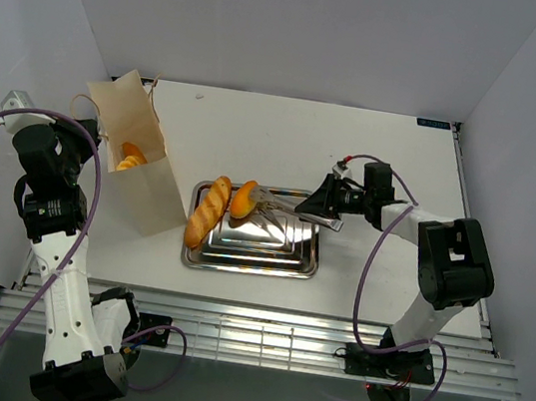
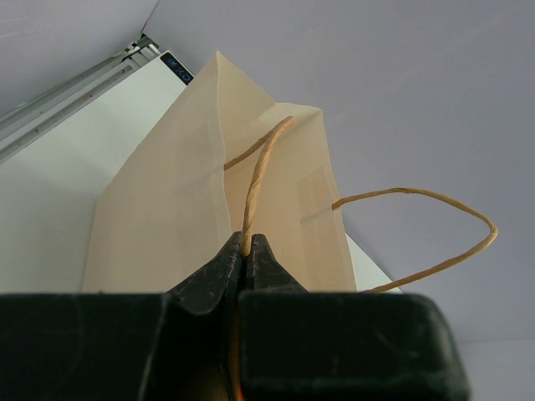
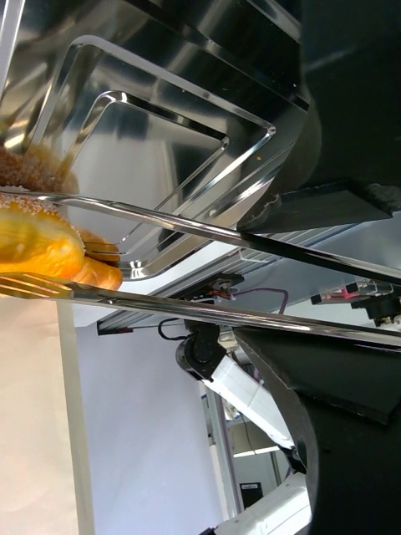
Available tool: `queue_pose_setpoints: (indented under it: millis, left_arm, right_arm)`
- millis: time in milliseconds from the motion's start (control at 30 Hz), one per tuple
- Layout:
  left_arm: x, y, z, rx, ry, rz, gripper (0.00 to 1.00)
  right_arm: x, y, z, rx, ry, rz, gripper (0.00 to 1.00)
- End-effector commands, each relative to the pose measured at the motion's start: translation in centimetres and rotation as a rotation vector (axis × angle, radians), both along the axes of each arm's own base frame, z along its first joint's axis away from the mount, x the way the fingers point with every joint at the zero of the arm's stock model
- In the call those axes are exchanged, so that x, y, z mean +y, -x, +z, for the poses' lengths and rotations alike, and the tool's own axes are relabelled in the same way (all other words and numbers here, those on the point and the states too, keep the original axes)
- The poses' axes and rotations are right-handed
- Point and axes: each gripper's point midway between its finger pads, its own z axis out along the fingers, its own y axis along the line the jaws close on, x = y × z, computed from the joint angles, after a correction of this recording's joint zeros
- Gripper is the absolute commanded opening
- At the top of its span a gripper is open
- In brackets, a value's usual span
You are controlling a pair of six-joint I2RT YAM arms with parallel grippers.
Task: Place the fake bread into the paper bag
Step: Pick up the fake bread from the plate.
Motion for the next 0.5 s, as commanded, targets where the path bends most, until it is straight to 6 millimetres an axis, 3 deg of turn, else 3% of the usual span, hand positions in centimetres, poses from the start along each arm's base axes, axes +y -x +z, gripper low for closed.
queue_pose_setpoints:
  millis: [0, 467]
  left_arm:
    - [-0.4, 0.2, 0.3, -0.013, -0.007, -0.016, 0.0]
    - [-0.3, 0.3, 0.1, -0.008, -0.009, -0.011, 0.0]
  right_arm:
    - [0.6, -1.1, 1.6, -0.057, -0.065, 0.023, 0.54]
    - [0.8, -1.6, 0.9, -0.037, -0.082, 0.024, 0.54]
